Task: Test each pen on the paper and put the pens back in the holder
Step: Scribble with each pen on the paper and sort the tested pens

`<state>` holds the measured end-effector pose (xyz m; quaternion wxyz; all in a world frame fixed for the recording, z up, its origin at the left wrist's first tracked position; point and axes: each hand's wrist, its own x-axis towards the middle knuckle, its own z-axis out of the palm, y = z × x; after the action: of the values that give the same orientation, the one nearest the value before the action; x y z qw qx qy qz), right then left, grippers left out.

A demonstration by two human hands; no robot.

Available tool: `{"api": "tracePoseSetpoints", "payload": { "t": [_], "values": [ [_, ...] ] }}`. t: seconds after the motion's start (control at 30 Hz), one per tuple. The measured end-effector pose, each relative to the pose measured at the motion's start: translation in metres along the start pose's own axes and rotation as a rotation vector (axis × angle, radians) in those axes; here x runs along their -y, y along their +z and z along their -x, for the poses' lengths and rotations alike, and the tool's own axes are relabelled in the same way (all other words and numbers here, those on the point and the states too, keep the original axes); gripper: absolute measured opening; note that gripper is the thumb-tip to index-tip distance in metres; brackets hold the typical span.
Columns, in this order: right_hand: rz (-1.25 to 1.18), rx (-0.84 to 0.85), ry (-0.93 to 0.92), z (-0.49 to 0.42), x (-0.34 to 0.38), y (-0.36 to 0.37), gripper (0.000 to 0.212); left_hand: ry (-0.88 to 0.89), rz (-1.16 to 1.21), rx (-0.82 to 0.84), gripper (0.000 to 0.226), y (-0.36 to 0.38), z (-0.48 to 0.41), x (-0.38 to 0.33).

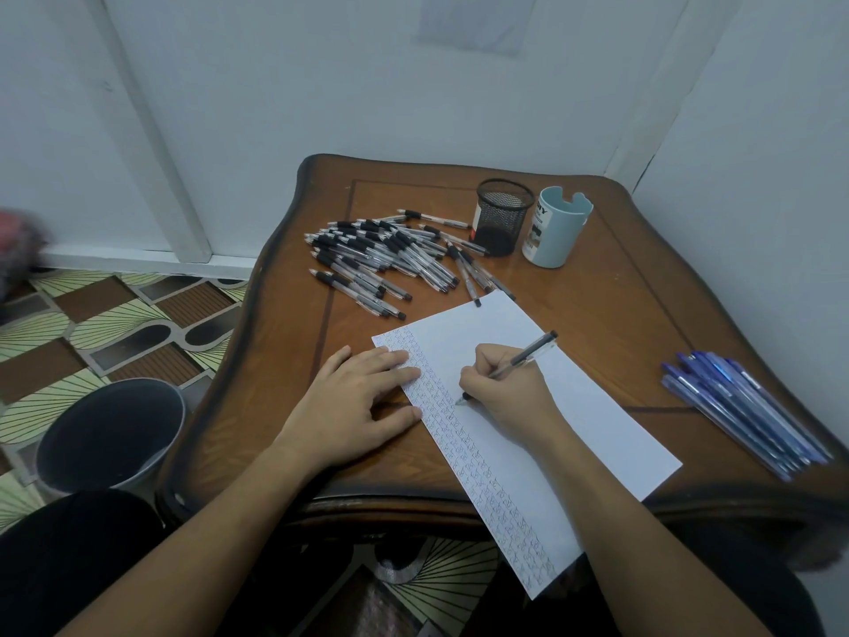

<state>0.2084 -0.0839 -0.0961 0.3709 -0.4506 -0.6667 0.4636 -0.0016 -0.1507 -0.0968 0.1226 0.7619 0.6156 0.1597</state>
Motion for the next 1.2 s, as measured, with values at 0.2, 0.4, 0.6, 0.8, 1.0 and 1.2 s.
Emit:
{"api": "tracePoseSetpoints", "payload": {
  "t": [0.2,0.4,0.6,0.8,1.0,1.2],
  "values": [
    [-0.006,0.017,0.016,0.000,0.001,-0.001,0.042,0.005,-0.008,0.003,0.069,0.002,0.000,0.002],
    [-0.016,0.014,0.023,0.000,-0.001,-0.002,0.044,0.005,-0.002,-0.016,0.069,0.002,0.000,0.001],
    [0.054,-0.058,0.023,-0.001,0.000,-0.002,0.042,0.006,-0.004,-0.019,0.069,0.002,0.000,0.002],
    [-0.420,-0.209,0.205,-0.009,0.013,-0.015,0.051,0.013,0.016,-0.025,0.068,0.002,0.001,0.001],
    [-0.403,-0.228,0.275,-0.010,0.020,-0.015,0.042,0.011,0.000,-0.010,0.070,0.001,0.001,0.001],
    [-0.486,-0.167,0.323,-0.012,0.024,-0.019,0.030,0.014,0.001,-0.013,0.068,0.001,0.000,0.002]
  ]
}}
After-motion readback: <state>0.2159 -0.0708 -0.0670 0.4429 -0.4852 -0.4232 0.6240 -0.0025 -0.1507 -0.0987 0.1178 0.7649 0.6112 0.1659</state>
